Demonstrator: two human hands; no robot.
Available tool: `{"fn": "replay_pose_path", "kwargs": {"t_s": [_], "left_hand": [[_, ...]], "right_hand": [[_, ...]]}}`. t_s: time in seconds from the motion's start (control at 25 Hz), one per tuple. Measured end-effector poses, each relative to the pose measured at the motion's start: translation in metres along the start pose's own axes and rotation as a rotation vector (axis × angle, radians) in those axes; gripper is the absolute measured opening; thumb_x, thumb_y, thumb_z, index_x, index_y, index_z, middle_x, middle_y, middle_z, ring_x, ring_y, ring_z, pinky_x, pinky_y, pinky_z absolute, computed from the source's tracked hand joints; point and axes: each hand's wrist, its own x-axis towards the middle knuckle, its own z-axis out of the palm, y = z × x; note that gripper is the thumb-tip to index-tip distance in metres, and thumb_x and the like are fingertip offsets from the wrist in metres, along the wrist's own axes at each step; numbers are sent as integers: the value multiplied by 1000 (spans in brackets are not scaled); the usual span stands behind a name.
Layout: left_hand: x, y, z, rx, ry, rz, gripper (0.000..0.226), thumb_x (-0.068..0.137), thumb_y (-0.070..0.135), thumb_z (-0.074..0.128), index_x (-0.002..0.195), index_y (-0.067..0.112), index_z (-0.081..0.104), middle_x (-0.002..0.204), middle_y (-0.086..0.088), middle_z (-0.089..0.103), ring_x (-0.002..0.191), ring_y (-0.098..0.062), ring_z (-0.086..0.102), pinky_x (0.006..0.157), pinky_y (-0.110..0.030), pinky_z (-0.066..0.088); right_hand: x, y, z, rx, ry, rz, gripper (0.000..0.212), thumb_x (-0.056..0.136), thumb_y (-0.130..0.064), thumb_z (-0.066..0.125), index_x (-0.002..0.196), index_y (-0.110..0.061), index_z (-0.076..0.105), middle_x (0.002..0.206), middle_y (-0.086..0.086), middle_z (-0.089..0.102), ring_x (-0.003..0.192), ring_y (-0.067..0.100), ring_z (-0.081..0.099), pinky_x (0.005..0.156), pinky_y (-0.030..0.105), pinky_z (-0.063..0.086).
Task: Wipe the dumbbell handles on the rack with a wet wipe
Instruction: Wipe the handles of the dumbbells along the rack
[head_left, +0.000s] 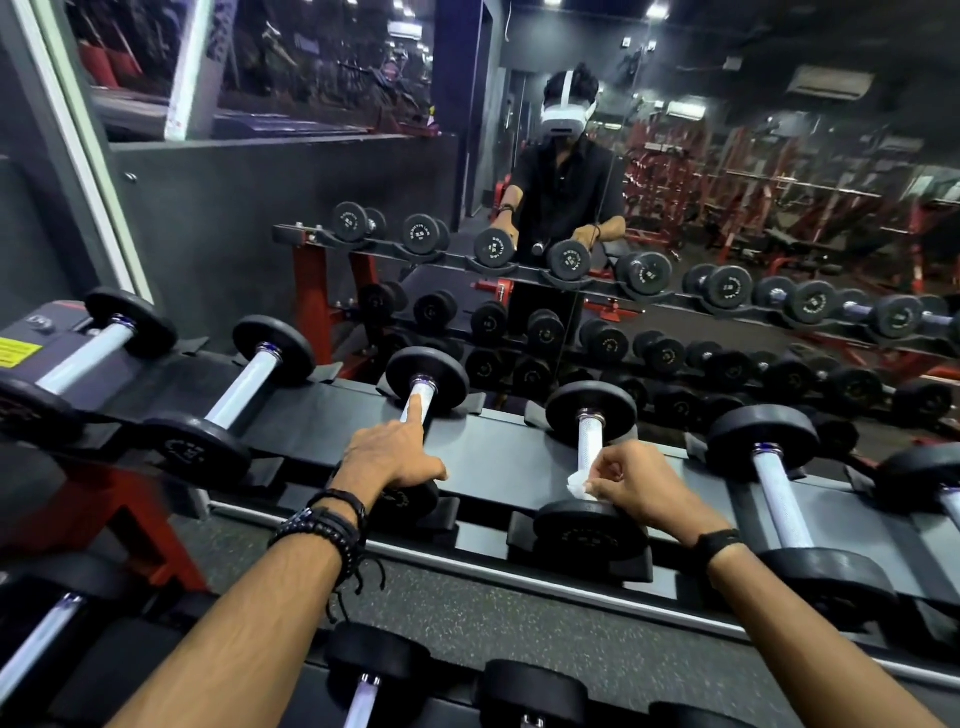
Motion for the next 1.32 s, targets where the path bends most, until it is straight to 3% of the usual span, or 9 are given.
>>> {"fn": "replay_pose_path", "kwargs": {"t_s": [0.16,0.32,0.44,0.56,0.68,0.88,1.04,1.16,1.32], "left_hand": [[3,0,2,10,-6,-10,114,77,52,66,154,23,-13,117,-11,65,103,-30,62,79,-36,43],[2,1,2,10,3,-11,113,78,53,66,154,23,-12,118,-10,65,103,-30,62,78,-34,41],[0,0,1,10,17,-9,111,79,54,65,154,24,-11,118,-11,64,103,-30,62,78,-34,40],[1,-1,1,22,26,-3,109,79,54,65,155,23,-8,115,-10,65,97,-30,61,76,-33,40],[4,1,6,38,34,-11,110,77,49,66,154,20,-7,112,-11,65,90,-29,59,74,-34,41],[-2,2,4,54,72,6,105,80,50,64,155,19,-3,114,-11,65,99,-31,62,75,-34,41],[-4,-1,6,81,143,21,90,82,51,58,153,17,14,108,-10,65,95,-31,62,71,-34,38],[2,2,7,54,108,-5,94,79,42,61,153,17,10,102,-10,61,88,-30,59,70,-35,40],[2,3,5,69,86,-20,97,77,36,61,154,16,7,107,-11,62,89,-31,59,70,-34,40]], "right_hand": [[2,1,-11,-46,-124,17,15,72,-15,78,62,-14,67,56,-6,64,47,-3,54,47,9,37],[29,-4,-5,50,254,25,16,77,-6,69,67,-16,62,64,7,66,62,22,63,60,31,51],[36,0,7,226,476,28,15,79,-2,66,72,-16,67,69,2,65,66,19,60,69,34,53],[8,7,9,187,333,79,23,74,-4,72,60,-20,65,57,-4,65,54,8,57,55,12,42],[-10,14,10,264,116,123,25,71,-1,74,55,-18,64,52,-4,64,46,1,54,51,17,45],[40,6,17,528,513,283,12,76,-12,69,64,-13,68,61,1,66,62,15,61,68,34,55],[9,23,35,740,252,342,37,80,-7,68,47,-7,50,49,-2,48,49,10,46,45,20,37],[-13,29,35,1014,43,467,33,87,8,57,59,-11,54,46,-3,50,38,6,45,38,14,37],[42,16,23,1165,215,539,17,91,1,53,77,-8,57,61,7,53,47,17,48,41,21,44]]}}
